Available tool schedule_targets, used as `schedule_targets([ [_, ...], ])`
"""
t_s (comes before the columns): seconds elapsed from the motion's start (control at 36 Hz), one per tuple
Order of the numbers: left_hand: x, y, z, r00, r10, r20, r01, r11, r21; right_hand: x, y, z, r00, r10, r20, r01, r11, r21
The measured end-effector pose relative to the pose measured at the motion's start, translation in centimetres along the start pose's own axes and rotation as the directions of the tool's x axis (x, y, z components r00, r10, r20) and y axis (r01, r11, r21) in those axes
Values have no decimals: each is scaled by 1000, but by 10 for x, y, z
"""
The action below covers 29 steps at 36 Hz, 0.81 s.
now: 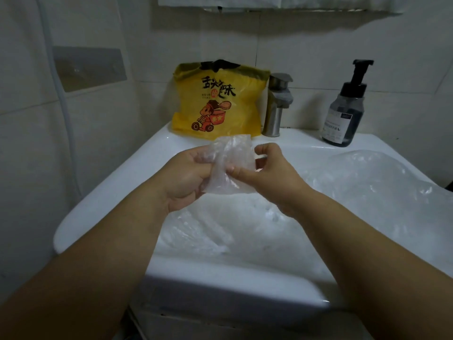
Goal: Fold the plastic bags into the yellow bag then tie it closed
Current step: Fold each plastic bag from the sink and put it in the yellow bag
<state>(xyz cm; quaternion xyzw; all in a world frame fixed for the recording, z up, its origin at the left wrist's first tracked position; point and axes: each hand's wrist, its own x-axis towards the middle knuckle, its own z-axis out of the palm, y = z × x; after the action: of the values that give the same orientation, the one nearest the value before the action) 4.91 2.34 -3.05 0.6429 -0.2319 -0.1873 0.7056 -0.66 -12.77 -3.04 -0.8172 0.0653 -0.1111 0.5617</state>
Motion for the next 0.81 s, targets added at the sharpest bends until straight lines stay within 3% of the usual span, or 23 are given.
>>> schedule_targets([
  [0.06, -2, 2, 2, 1000, 0, 5, 1, 998, -66, 2, 2, -3, 981, 145, 129, -162, 979, 128],
  [0.14, -2, 3, 2, 1000, -22, 12, 23, 989, -146, 4, 5, -4, 943, 222, 248, -277, 937, 212],
  [0.22, -3, 2, -1, 994, -44, 95, 60, 984, -166, 6, 7, -3, 966, 165, 199, -211, 948, 237],
  [0.33, -3, 4, -7, 993, -26, 117, 50, 978, -205, 6, 5, -5, 986, 130, 108, -139, 987, 85],
  [0.47, -4, -1, -1, 998, -44, -37, 51, 979, 200, 3, 6, -6, 989, 80, 123, -83, 996, 14],
  [0.56, -2, -2, 3, 991, 33, -127, -16, 991, 136, 6, 4, -5, 988, 114, 103, -132, 973, 189],
  [0.61, -1, 2, 0, 984, 46, -174, -47, 999, -2, 6, 2, -4, 964, 185, 191, -244, 901, 358],
  [0.67, 0, 4, -1, 987, 27, -161, -49, 990, -131, 3, -1, 0, 936, 202, 289, -314, 851, 422],
  [0.81, 2, 3, -2, 989, -24, -145, -1, 986, -165, 2, -4, -4, 961, 99, 257, -235, 779, 581],
])
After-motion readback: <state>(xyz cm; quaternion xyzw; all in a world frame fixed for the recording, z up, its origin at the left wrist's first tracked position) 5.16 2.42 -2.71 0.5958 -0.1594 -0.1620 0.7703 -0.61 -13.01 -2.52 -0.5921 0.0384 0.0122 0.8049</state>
